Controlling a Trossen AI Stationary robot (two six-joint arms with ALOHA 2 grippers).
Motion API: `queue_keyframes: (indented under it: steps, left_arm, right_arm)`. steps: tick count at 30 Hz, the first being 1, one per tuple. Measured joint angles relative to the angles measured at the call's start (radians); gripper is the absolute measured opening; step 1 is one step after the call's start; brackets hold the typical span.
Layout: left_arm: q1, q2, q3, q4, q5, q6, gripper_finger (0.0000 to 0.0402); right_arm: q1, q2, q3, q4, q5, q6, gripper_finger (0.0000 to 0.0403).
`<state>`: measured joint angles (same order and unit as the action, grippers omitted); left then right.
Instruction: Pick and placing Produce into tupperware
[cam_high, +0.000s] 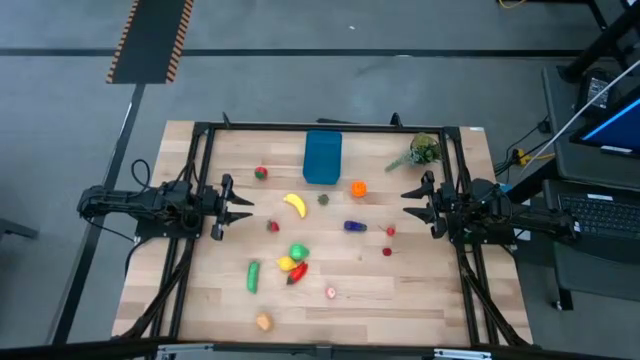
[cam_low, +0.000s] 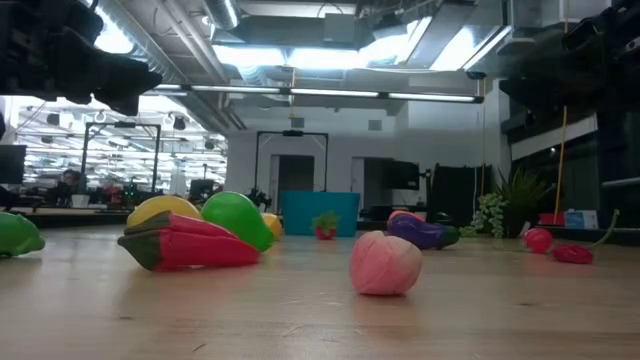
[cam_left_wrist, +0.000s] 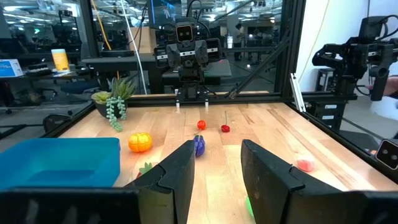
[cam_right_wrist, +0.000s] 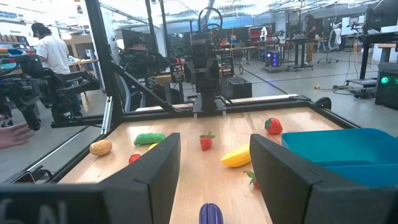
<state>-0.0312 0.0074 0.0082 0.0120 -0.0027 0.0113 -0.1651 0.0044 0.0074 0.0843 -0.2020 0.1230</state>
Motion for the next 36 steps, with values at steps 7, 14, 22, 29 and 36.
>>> queue_keyframes:
  steps: [7, 14, 22, 29, 36]
  left_arm:
    - [0.000, 0.000, 0.000, 0.000, 0.000, 0.000, 0.0124]
    - [0.000, 0.000, 0.000, 0.000, 0.000, -0.001, 0.0124]
    - [0.000, 0.000, 0.000, 0.000, 0.000, 0.000, 0.0124]
    - [0.000, 0.000, -0.001, 0.011, -0.022, -0.007, 0.0124]
    - [0.001, 0.002, -0.001, 0.014, -0.105, -0.157, 0.0124]
  right_arm:
    - [0.000, 0.000, 0.000, 0.000, 0.000, 0.000, 0.0196]
    - [0.000, 0.000, 0.000, 0.000, 0.000, 0.000, 0.0196]
    - [0.000, 0.000, 0.000, 0.000, 0.000, 0.005, 0.0196]
    - [0.000, 0.000, 0.000, -0.011, 0.000, 0.007, 0.0196]
    - [0.000, 0.045, 0.000, -0.029, -0.052, -0.036, 0.0196]
